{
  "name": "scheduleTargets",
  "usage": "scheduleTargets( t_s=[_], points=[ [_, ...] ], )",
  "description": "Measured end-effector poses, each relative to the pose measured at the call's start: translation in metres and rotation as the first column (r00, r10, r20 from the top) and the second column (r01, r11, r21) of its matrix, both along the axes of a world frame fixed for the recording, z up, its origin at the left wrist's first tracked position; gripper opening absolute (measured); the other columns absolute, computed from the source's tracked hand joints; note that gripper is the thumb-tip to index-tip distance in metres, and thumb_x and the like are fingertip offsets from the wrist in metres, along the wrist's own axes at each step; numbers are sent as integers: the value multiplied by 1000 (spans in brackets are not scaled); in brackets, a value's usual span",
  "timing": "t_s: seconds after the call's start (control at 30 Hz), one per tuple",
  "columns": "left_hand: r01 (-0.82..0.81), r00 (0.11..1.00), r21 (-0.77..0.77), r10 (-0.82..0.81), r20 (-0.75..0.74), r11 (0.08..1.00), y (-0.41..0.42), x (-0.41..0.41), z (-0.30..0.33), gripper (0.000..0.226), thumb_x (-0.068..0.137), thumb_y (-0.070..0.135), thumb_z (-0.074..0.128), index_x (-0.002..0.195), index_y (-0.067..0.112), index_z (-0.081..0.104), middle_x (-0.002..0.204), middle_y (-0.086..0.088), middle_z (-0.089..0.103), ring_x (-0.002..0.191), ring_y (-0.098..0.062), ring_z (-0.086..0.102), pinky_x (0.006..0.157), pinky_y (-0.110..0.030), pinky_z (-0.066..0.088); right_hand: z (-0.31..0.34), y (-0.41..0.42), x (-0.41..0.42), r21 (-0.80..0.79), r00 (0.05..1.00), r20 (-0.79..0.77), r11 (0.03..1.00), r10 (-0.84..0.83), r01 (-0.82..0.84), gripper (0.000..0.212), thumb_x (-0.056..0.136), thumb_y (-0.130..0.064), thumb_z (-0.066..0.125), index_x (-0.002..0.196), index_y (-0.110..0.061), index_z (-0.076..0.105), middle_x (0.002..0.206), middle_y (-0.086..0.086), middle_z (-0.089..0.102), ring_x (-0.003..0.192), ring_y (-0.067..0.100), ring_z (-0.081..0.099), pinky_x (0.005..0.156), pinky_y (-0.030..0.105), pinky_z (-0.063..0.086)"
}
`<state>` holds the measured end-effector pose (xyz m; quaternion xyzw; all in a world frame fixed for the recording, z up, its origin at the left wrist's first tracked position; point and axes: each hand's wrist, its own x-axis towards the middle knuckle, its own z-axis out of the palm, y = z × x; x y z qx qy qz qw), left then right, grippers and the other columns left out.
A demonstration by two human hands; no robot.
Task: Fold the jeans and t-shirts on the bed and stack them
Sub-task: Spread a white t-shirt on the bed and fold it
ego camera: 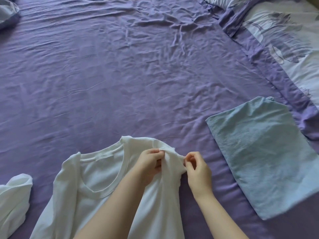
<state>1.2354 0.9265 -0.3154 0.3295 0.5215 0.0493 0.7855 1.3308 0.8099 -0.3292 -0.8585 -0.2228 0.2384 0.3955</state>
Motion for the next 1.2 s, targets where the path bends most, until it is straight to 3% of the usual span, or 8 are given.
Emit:
scheduleTargets(
  t_s=[0.27,0.4,0.5,0.67,0.73,0.93,1.07,1.2],
  points=[
    [-172,985,-24,172,-7,985,-8,3,2,30,88,-3,40,112,4,57,83,-14,53,72,-24,50,61,-32,41,2,4,-16,-166,936,-116,923,331,-347,35,75,-34,71,106,-19,62,109,-6,47,100,11,49,89,26,43],
    [5,1000,57,-5,0,998,-14,5,10,38,84,20,63,120,20,49,95,-5,55,79,-16,57,63,-25,46,8,8,-12,-175,978,-68,963,195,-205,15,77,-15,65,69,-19,53,92,-2,51,84,19,54,75,33,45],
    [268,963,274,-264,-54,924,-20,3,8,80,68,19,75,133,38,34,118,3,46,103,-5,51,68,-11,45,12,5,-7,-169,986,-22,971,167,-168,8,80,-11,61,75,-15,56,96,-2,54,86,20,56,75,39,48],
    [423,902,419,-416,-114,803,-24,16,10,76,79,-4,56,143,28,33,125,-3,44,108,-14,49,81,-17,47,13,-4,11,-130,995,92,991,-30,42,3,87,-11,53,87,-14,54,81,0,57,76,24,53,61,29,31],
    [463,884,522,-416,-213,716,-23,19,10,66,80,-4,51,139,25,41,128,-3,48,109,-15,51,92,-23,45,13,-5,22,-93,994,91,994,-56,65,8,89,-8,52,94,-12,57,79,-3,58,73,20,52,59,24,29],
    [797,573,602,-240,-783,-60,4,19,-7,50,87,8,45,132,30,49,137,9,45,129,-19,34,102,-31,33,11,-21,28,-33,997,81,999,-11,14,10,86,-11,62,84,-15,53,78,-2,60,74,18,59,64,25,39],
    [874,450,466,-133,-883,-136,15,19,-15,38,90,19,49,127,31,48,127,5,47,128,-23,33,108,-35,26,6,-42,6,54,978,119,983,170,-177,6,86,-12,63,80,-14,62,80,-3,63,77,16,57,72,26,42],
    [878,468,472,-65,-881,-78,21,20,-16,19,93,23,47,109,24,59,108,1,53,107,-22,43,80,-27,32,4,-52,-9,27,904,253,931,345,-363,34,84,-45,53,99,-18,67,108,-6,62,105,15,50,93,29,38]
  ],
)
